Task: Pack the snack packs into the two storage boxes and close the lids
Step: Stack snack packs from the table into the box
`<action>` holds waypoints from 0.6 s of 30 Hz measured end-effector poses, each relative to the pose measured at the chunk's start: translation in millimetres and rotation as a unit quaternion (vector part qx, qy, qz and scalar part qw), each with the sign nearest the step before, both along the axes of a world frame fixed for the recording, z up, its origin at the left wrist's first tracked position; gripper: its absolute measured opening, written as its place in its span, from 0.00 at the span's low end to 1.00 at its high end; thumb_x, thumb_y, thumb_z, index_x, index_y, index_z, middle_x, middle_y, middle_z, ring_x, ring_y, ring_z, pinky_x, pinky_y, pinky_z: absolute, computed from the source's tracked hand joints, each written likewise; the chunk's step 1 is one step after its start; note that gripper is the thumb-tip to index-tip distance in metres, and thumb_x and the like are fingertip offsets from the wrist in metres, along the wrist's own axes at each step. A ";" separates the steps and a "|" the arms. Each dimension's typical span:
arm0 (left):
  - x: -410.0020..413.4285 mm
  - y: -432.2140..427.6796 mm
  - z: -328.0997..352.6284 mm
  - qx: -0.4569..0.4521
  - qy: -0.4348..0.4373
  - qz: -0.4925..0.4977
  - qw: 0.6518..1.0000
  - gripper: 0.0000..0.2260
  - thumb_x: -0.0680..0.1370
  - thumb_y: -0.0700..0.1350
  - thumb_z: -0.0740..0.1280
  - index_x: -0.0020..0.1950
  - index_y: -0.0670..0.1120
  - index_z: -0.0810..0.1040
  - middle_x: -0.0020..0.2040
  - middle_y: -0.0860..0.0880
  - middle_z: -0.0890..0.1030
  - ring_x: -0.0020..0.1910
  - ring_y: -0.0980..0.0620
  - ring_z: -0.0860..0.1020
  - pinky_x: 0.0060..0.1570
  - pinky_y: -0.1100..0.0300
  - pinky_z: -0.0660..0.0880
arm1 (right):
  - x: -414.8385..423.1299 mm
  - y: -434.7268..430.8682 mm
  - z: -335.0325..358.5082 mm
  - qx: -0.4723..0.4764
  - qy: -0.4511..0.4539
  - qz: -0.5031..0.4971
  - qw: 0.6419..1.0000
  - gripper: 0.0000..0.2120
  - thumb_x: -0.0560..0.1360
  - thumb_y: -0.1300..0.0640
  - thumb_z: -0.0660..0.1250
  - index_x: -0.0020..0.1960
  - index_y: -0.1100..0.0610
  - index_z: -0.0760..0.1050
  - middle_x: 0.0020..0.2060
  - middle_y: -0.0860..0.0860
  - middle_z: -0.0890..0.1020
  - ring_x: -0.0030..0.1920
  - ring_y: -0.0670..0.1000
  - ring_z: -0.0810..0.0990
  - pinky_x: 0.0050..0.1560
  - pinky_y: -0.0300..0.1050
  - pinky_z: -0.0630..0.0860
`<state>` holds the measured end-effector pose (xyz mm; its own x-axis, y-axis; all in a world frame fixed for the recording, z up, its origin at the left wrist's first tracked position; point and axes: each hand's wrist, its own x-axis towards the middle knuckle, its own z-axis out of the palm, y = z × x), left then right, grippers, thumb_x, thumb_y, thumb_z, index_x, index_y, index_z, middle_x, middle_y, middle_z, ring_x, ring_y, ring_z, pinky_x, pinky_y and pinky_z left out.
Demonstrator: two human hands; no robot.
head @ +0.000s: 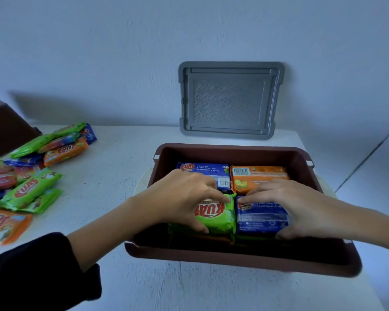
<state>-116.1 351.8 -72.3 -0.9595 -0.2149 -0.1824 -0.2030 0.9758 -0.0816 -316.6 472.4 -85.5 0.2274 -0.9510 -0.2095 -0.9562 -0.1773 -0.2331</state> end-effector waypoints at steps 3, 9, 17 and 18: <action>0.3 -1.1 -2.7 -0.002 0.005 -0.003 1.000 0.31 0.71 0.64 0.66 0.71 0.60 0.62 0.65 0.57 0.71 0.63 0.57 0.70 0.33 0.66 0.60 | 1.6 -1.0 0.3 0.011 0.008 0.008 1.000 0.38 0.65 0.49 0.74 0.70 0.38 0.60 0.67 0.37 0.66 0.67 0.40 0.62 0.68 0.40 0.63; 4.2 -11.2 9.4 0.098 0.117 0.043 0.987 0.25 0.68 0.67 0.65 0.62 0.59 0.75 0.58 0.58 0.76 0.55 0.60 0.75 0.41 0.61 0.74 | -2.8 -6.9 20.8 -0.051 -0.036 -0.025 0.998 0.30 0.66 0.37 0.69 0.66 0.35 0.64 0.58 0.34 0.64 0.62 0.37 0.62 0.65 0.40 0.66; -20.9 -74.1 30.6 0.101 0.331 0.086 0.934 0.14 0.74 0.54 0.64 0.59 0.56 0.77 0.55 0.55 0.78 0.51 0.59 0.76 0.47 0.58 0.77 | -37.8 -56.7 37.8 -0.218 -0.086 -0.123 0.964 0.25 0.70 0.47 0.70 0.65 0.39 0.68 0.57 0.40 0.71 0.60 0.44 0.68 0.58 0.38 0.62; -26.3 -85.2 30.5 0.087 0.343 0.089 0.931 0.14 0.75 0.52 0.65 0.61 0.55 0.77 0.56 0.54 0.76 0.54 0.58 0.75 0.48 0.60 0.75 | -44.6 -66.1 36.9 -0.232 -0.087 -0.139 0.959 0.25 0.70 0.48 0.70 0.66 0.40 0.68 0.59 0.43 0.71 0.62 0.46 0.67 0.59 0.38 0.61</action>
